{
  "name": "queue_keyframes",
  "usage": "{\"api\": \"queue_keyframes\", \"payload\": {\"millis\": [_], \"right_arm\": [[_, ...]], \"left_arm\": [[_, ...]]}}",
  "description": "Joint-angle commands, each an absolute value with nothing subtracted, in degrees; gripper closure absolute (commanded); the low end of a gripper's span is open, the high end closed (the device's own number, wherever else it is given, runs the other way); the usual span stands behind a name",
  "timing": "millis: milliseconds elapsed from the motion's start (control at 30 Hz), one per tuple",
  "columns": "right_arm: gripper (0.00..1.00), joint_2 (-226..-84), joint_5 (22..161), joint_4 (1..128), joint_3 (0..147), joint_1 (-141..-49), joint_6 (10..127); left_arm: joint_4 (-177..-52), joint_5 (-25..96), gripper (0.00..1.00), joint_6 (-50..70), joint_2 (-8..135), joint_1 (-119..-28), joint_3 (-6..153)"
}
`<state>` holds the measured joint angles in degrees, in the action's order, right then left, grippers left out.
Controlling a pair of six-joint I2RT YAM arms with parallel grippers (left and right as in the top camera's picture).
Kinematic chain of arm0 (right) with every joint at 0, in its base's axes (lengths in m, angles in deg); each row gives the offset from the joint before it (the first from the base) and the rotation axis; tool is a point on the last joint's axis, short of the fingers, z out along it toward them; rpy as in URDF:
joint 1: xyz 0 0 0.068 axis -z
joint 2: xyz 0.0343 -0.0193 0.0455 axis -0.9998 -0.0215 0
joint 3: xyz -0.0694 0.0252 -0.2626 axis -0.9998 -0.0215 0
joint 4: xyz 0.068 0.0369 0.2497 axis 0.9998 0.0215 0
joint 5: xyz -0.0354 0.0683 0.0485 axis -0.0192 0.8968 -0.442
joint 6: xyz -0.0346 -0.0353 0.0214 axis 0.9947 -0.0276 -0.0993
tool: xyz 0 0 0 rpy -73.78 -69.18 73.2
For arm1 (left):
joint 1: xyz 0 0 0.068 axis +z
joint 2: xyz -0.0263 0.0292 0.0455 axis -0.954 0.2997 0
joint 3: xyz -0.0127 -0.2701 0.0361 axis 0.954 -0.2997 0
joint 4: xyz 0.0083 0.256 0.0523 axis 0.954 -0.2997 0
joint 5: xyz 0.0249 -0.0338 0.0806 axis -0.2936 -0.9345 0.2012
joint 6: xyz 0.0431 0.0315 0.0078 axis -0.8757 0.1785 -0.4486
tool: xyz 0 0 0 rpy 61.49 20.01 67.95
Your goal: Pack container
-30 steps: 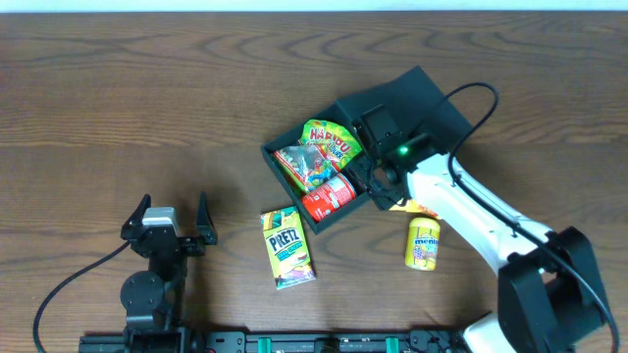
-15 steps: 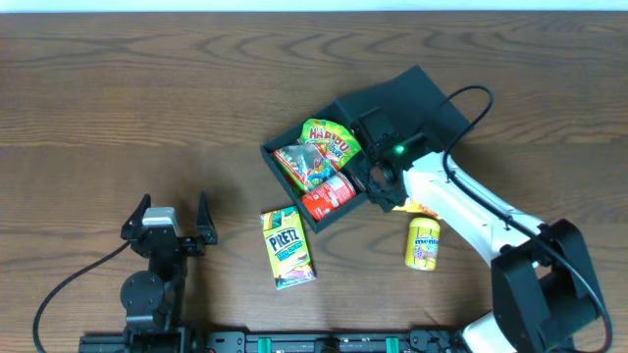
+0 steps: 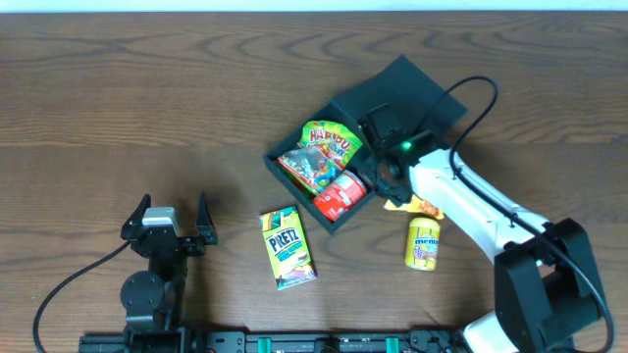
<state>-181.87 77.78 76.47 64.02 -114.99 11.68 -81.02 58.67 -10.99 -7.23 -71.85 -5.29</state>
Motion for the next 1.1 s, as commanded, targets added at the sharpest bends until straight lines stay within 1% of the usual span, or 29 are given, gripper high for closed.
{"api": "queue_keyframes", "payload": {"millis": [0, 100, 300, 467, 767, 800, 1067], "right_arm": [[0.98, -182.4, 66.9, 75.0, 63.8, -112.8, 19.4], [0.99, -182.4, 65.1, 72.2, 63.8, -111.8, 25.8], [0.99, -182.4, 65.0, 63.9, 63.8, -110.7, 43.0], [0.98, -182.4, 65.1, 61.5, 63.8, -109.7, 53.2], [0.97, -182.4, 70.1, 58.8, 63.8, -108.4, 65.5], [0.99, -182.4, 71.1, 58.3, 63.8, -108.2, 66.2], [0.99, -184.5, 72.6, 55.3, 63.8, -108.1, 68.2]], "left_arm": [[-84.3, 58.6, 0.05, -10.8, -7.6, -71.6, -5.8], [-84.2, 58.6, 0.05, -10.8, -7.6, -71.6, -5.8], [-84.2, 58.6, 0.05, -10.8, -7.6, -71.6, -5.8], [-84.3, 58.6, 0.05, -10.8, -7.6, -71.6, -5.8], [-84.3, 58.6, 0.05, -10.8, -7.6, -71.6, -5.8], [-84.2, 58.6, 0.05, -10.8, -7.6, -71.6, -5.8], [-84.2, 58.6, 0.05, -10.8, -7.6, -71.6, -5.8]]}}
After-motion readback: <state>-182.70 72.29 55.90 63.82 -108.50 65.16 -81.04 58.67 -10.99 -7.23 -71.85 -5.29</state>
